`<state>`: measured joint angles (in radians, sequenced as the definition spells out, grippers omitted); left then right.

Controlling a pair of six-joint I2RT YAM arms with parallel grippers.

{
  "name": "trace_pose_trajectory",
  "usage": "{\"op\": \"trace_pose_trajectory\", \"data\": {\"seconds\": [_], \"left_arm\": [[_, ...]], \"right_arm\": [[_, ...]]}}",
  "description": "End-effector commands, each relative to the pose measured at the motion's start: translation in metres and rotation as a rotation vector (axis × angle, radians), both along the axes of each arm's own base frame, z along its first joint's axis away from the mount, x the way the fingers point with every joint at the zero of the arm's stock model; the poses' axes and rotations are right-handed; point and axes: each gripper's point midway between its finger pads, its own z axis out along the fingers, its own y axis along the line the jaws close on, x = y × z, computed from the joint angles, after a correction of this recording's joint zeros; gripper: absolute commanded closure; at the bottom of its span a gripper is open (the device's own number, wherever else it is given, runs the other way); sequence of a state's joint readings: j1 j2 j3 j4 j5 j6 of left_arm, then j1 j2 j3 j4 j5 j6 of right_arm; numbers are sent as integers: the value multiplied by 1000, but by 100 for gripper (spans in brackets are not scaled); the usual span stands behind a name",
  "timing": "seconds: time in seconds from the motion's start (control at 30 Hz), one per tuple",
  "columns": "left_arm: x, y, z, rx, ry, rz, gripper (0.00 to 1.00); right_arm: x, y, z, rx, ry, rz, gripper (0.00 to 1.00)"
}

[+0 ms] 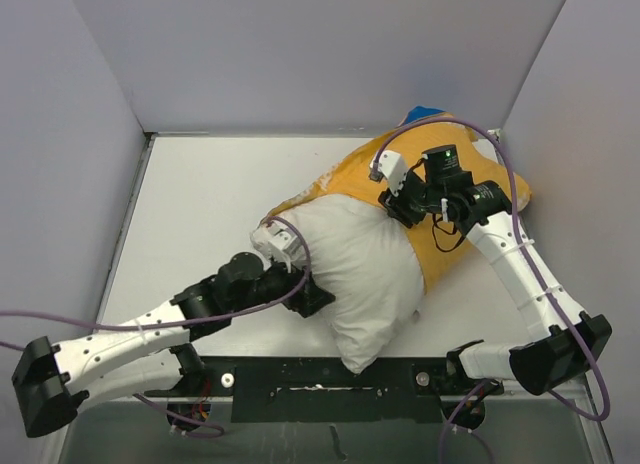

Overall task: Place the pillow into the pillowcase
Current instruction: Stuff the pillow into the pillowcase.

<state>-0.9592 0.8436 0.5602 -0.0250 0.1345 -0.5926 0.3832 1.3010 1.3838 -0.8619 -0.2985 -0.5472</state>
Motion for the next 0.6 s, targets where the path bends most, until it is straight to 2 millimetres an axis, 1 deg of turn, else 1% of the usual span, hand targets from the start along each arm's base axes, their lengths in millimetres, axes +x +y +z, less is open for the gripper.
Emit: {"op": "trace_pose_trajectory", "data": {"seconds": [0.0, 0.07, 0.13, 0.17, 0.2, 0.23, 0.27, 0.3, 0.33, 0.37, 0.4, 0.47, 0.5, 0.57], "left_arm": [[43, -39, 63, -53, -294, 81, 24], [63, -43, 57, -15, -320, 152, 24], [75, -50, 53, -5, -357, 180, 25], [79, -53, 51, -11, -378, 187, 25], [83, -56, 50, -22, -400, 190, 27], [86, -62, 54, -49, -434, 189, 28], [89, -66, 54, -58, -463, 184, 31], [91, -71, 55, -71, -494, 178, 35], [93, -76, 54, -79, -537, 164, 44], [95, -82, 54, -90, -587, 149, 62], [99, -86, 54, -106, -632, 149, 75], [105, -95, 53, -136, -721, 143, 93], [109, -101, 51, -139, -757, 139, 98], [117, -110, 52, -149, -799, 146, 100]], "right_arm": [[23, -37, 12, -150, -117, -148, 68], [24, -38, 6, -170, -107, -150, 75], [20, -31, 2, -142, -82, -121, 82], [16, -23, 1, -114, -59, -87, 89], [7, -13, 1, -73, -20, -38, 97], [-2, 1, 2, -15, 19, 27, 100], [-15, 17, 7, 56, 65, 101, 100], [-27, 33, 15, 139, 109, 171, 100], [-39, 49, 23, 228, 165, 232, 100], [-51, 65, 35, 318, 219, 303, 100], [-66, 83, 54, 426, 277, 397, 100], [-82, 106, 79, 545, 370, 521, 100], [-92, 117, 91, 585, 404, 588, 100], [-106, 132, 109, 655, 469, 706, 100]]}}
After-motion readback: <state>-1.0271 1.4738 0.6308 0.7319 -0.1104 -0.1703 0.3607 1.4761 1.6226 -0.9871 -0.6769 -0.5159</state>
